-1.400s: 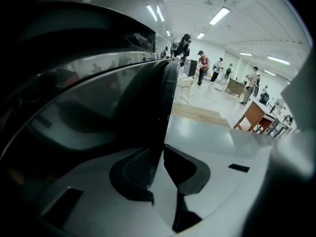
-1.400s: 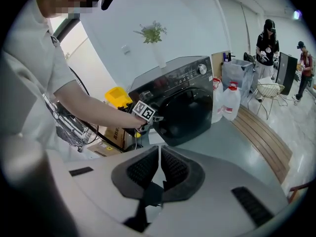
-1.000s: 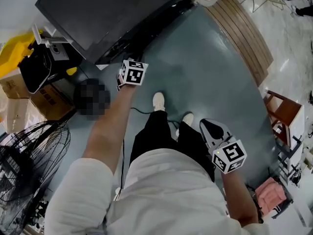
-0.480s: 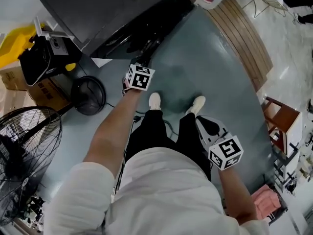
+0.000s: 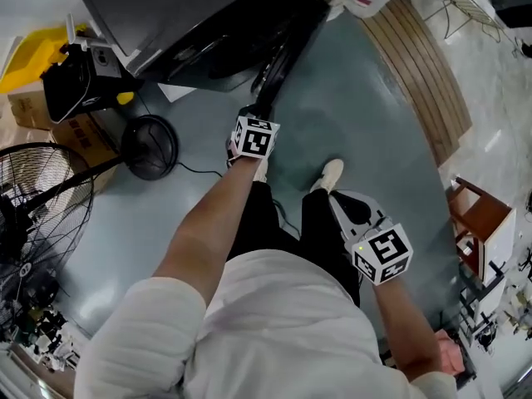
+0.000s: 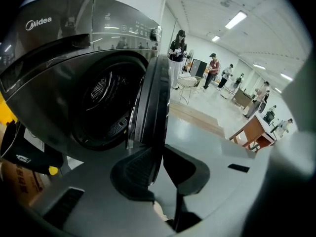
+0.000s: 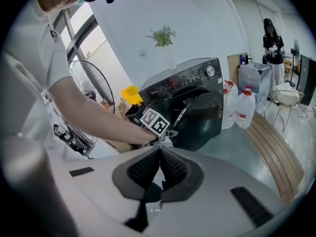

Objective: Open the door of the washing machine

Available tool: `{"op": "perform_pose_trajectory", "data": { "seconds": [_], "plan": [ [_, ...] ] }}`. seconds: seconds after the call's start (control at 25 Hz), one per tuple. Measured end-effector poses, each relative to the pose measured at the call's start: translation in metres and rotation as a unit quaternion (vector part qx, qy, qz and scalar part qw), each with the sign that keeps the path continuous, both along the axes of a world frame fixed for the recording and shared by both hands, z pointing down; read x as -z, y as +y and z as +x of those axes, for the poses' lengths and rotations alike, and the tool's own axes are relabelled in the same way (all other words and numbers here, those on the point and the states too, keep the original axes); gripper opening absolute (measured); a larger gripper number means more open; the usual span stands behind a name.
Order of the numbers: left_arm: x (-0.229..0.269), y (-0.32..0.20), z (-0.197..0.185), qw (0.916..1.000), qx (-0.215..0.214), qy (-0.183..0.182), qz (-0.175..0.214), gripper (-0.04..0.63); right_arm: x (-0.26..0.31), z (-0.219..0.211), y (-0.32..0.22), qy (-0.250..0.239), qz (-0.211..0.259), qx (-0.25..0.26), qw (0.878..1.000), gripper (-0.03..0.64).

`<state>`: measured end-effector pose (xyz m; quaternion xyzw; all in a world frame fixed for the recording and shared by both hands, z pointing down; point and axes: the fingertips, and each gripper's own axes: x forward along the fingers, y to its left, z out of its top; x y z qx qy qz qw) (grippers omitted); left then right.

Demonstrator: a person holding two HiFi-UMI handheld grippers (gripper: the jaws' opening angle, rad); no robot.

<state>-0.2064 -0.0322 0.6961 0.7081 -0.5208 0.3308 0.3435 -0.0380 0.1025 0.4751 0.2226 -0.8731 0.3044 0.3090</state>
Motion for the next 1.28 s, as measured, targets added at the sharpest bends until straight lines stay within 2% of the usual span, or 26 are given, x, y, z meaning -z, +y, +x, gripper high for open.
{"op": "perform_pose_trajectory", "data": {
  "seconds": [0.08, 0.2, 0.4, 1.0, 1.28],
  "plan": [
    [-0.001, 0.004, 0.011, 0.9999, 0.012, 0.004, -0.007, 0.074, -0.002, 0.011, 0.0, 0.0, -0.002, 0.004, 1.0, 0.011],
    [-0.001, 0.002, 0.028, 0.9998, 0.018, 0.006, 0.004, 0.075, -0.006, 0.028, 0.003, -0.001, -0.008, 0.003, 1.0, 0.011],
    [0.0, 0.015, 0.059, 0.9987, 0.04, 0.014, -0.028, 0.075, -0.009, 0.052, 0.005, -0.006, -0.014, 0.003, 1.0, 0.009],
    [-0.003, 0.011, 0.16, 0.9913, 0.098, 0.056, -0.067, 0.075, -0.014, 0.12, -0.015, -0.011, -0.02, -0.013, 1.0, 0.009],
    [-0.004, 0.002, 0.204, 0.9878, 0.115, 0.075, -0.073, 0.072, -0.016, 0.157, -0.014, -0.013, -0.022, -0.029, 0.999, 0.009]
  ]
}}
